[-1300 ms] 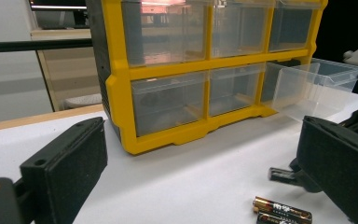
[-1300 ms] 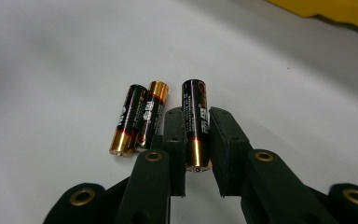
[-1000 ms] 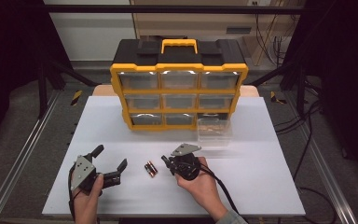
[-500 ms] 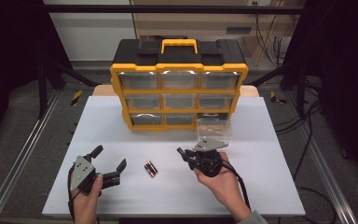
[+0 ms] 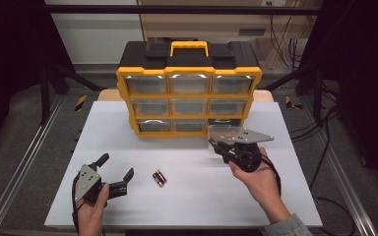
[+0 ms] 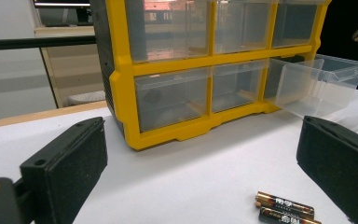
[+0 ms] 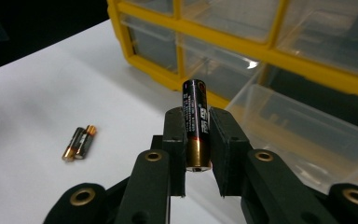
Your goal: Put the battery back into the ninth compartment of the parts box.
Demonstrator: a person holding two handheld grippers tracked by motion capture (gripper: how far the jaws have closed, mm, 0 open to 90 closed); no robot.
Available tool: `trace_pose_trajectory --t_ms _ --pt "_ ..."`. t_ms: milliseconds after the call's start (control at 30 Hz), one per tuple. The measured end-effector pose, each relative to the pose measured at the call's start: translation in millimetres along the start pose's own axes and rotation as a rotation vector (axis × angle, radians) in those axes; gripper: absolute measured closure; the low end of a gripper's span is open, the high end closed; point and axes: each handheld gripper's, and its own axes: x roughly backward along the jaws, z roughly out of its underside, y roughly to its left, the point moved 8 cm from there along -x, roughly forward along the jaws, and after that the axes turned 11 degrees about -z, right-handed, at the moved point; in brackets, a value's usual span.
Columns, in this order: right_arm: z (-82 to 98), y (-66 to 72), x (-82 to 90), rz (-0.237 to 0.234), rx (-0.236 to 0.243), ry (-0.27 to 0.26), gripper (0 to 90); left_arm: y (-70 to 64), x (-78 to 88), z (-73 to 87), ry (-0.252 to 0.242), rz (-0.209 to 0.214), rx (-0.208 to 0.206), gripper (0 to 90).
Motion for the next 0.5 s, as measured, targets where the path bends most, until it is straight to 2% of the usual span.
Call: trace_pose_trajectory --t_ms 100,167,200,267,400,500 --pt "-12.4 -15.7 11.5 0.028 -0.001 -0.014 76.7 0.1 -0.2 0.1 0.001 -0.001 0.001 1.6" --pt "-14.6 -18.8 13.5 0.034 0.0 -0.016 76.7 0.2 0.2 -0.2 -0.001 -0.001 0.0 1.6" --pt "-20.6 -26.4 19.5 0.045 -0.009 -0.027 76.7 0.2 0.6 -0.5 -0.002 -0.001 0.001 1.6" --pt "-23.8 -32.3 22.6 0.056 -0.012 -0.027 76.7 0.4 0.6 -0.5 -0.003 -0.001 0.002 1.6" --pt "-26.5 -40.3 25.0 0.073 -0.009 -0.017 76.7 0.4 0.3 -0.5 -0.003 -0.002 0.002 1.6" --pt "-23.3 -47.8 21.7 0.084 0.003 0.021 76.7 0.8 0.1 -0.6 -0.004 -0.002 0.004 1.6"
